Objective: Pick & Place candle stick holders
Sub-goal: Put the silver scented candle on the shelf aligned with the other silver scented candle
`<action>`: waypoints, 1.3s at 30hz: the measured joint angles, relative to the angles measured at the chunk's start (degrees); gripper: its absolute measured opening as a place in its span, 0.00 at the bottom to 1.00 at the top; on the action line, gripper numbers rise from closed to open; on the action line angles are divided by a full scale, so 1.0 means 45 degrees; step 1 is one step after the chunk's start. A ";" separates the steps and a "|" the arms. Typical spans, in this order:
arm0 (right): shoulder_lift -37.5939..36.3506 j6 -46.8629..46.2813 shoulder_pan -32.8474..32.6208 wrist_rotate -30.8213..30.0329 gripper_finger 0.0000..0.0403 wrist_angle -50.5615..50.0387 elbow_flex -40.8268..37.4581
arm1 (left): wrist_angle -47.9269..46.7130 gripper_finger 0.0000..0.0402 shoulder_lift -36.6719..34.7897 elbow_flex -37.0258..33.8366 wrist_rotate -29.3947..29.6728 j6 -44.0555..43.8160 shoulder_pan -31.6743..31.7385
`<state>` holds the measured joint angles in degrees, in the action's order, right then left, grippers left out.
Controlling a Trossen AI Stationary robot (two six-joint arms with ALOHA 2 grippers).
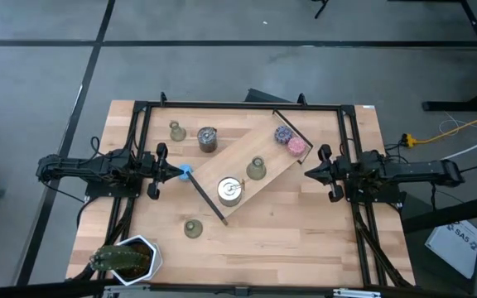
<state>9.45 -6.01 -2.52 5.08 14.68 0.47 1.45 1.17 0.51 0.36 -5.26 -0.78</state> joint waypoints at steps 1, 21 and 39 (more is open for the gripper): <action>-0.0235 0.0002 0.0000 0.0000 0.02 -0.0234 0.0000 | 0.0000 0.03 0.0000 0.0000 0.0000 0.0005 0.0005; -0.2107 -0.0002 -0.0189 0.0199 0.02 -0.2900 0.0019 | 0.0000 0.03 -0.0005 0.0000 0.0005 0.0005 0.0000; -0.2107 0.0002 -0.0243 0.0209 0.02 -0.2924 0.0019 | 0.0000 0.03 -0.0005 0.0000 0.0002 0.0000 0.0003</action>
<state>-0.03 -6.00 -3.62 6.02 1.52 0.56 1.45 1.15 0.51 0.37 -5.26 -0.76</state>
